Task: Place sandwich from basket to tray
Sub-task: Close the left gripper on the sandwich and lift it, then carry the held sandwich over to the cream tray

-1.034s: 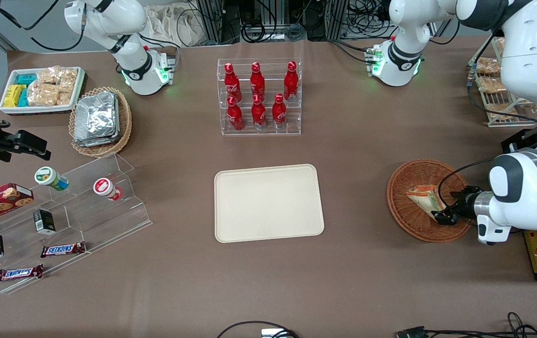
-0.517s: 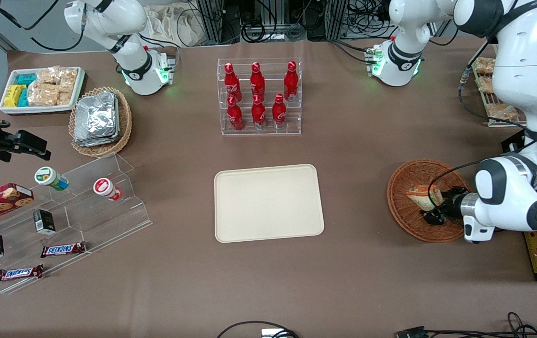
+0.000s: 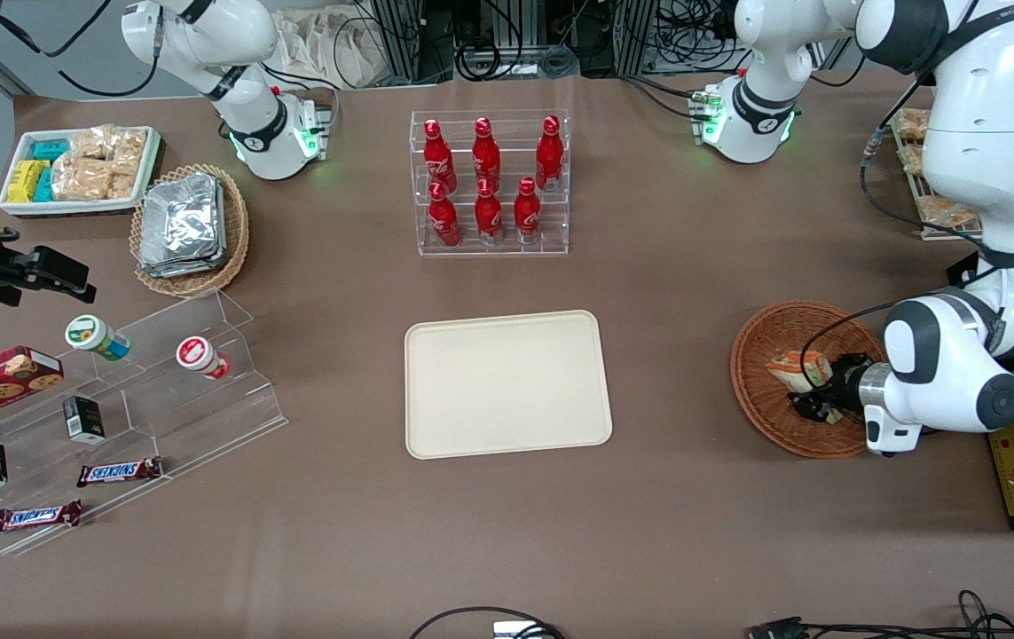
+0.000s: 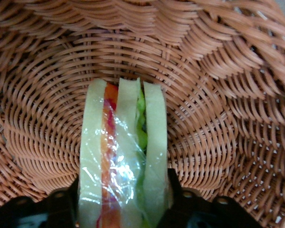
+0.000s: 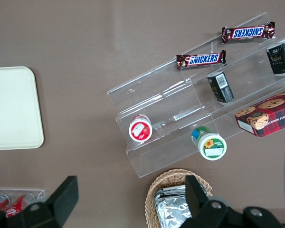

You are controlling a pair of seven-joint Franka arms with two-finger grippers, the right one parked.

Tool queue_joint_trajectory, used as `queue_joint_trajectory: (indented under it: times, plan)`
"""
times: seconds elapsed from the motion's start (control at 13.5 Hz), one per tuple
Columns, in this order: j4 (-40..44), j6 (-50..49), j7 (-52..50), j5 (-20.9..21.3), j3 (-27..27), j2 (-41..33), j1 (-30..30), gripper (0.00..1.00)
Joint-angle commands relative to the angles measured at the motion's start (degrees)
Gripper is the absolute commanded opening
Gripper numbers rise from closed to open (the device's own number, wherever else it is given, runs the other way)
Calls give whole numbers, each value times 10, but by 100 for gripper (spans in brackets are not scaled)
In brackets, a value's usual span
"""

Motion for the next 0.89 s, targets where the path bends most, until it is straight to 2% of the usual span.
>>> queue_joint_trajectory:
  times: [0.0,0.07,0.15,0.44,0.81]
  plan:
    - [-9,-1,-6,-6,-1,-24,-6,31]
    - [-9,-8,-6,-6,-1,-31,-10,26]
    - [-7,-20,-7,-6,-1,-40,-10,26]
    - [8,-78,-32,-4,-2,-96,-41,26]
    - [59,-132,-40,-2,-5,-122,-119,27]
